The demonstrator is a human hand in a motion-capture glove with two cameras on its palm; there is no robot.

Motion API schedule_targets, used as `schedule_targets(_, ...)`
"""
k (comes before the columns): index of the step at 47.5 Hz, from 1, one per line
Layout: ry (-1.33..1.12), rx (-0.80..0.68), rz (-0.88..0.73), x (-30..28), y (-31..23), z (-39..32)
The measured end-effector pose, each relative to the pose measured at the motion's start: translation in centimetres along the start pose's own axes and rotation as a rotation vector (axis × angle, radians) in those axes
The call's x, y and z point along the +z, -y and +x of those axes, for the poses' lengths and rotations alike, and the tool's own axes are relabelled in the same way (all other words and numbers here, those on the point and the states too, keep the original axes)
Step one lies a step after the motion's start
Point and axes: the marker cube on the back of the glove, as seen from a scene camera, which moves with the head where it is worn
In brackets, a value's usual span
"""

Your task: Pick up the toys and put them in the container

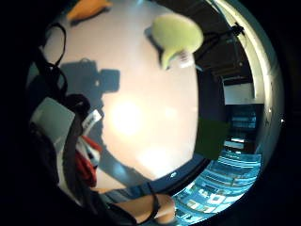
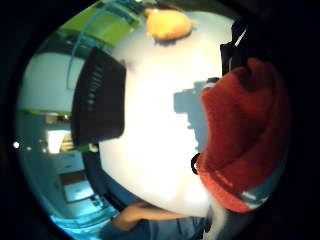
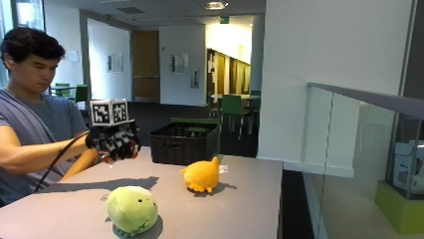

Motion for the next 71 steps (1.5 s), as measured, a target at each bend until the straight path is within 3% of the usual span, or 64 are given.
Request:
schedule_targets(14, -0.009, 0.023, 0.141, -12.3, 5.1, -0.6)
schedule_targets(24, 0.023, 0.017, 0.192, -16.4, 7.4, -6.8)
schedule_targets(31, 0.042, -0.056, 0.213, -18.1, 9.2, -15.5)
schedule_targets(39, 0.079, -0.17, 0.228, -19.1, 9.0, -25.9)
schedule_targets(45, 0.105, -0.377, 0.244, -18.4, 9.4, -30.0)
schedule_targets(71, 0.175, -0.458, 0.145, -14.5, 9.7, -36.9)
